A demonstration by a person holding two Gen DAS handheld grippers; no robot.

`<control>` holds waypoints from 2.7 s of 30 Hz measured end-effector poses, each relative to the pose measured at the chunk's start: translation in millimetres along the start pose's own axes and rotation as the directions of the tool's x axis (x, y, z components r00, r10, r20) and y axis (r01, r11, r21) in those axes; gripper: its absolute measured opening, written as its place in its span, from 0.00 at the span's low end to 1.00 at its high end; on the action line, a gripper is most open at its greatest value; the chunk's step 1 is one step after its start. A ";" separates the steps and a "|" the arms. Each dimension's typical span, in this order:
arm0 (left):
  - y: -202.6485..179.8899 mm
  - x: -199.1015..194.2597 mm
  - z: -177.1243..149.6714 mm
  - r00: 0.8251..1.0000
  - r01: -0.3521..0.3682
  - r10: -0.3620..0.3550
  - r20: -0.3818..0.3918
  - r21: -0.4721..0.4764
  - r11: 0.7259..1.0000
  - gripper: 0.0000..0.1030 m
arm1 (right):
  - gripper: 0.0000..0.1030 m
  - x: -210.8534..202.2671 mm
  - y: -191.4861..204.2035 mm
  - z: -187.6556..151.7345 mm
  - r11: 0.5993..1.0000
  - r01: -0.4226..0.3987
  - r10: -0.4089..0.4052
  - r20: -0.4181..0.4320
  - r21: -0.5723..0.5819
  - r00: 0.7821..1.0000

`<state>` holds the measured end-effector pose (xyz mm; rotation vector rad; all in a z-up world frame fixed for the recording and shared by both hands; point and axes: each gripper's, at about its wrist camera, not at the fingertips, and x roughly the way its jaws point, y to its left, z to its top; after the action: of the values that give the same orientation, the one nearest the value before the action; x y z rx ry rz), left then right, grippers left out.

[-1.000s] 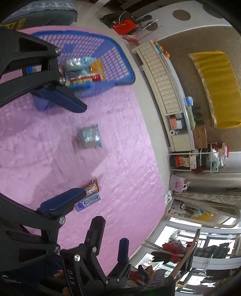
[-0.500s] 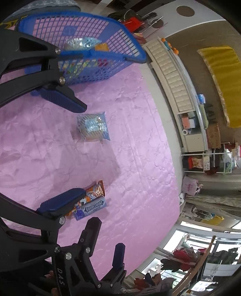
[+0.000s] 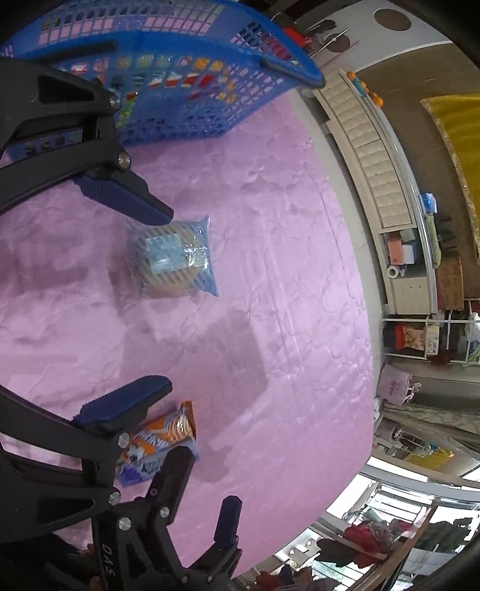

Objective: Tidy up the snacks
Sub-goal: 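Close the left tool on the clear striped cookie bag and lift it, then lower the right tool onto the orange candy bar and close on it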

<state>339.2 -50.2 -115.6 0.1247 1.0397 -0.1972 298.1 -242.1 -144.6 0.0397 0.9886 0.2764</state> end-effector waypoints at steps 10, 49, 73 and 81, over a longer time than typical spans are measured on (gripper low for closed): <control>13.9 28.8 9.3 0.999 0.008 -0.009 -0.038 -0.030 1.000 0.79 | 1.00 24.0 10.3 7.4 1.000 0.006 -0.007 -0.012 -0.008 1.000; -21.6 -27.7 -69.2 0.999 0.031 -0.029 0.020 -0.101 0.994 0.50 | 1.00 -9.2 -1.9 -23.0 0.999 -0.044 0.043 0.036 0.008 0.998; -0.7 -57.7 -111.9 0.996 0.039 -0.020 0.090 -0.214 0.976 0.50 | 0.45 18.4 62.7 -26.6 0.982 0.005 -0.027 -0.116 -0.191 0.993; 1.1 -51.9 -110.5 0.996 0.045 -0.027 0.085 -0.228 0.973 0.50 | 0.17 30.7 65.2 -31.9 0.976 -0.002 -0.026 -0.124 -0.218 0.992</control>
<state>220.8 -22.2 -126.2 -0.1112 0.9769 -0.1126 273.6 -174.6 -177.0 -0.1859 1.0790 0.3789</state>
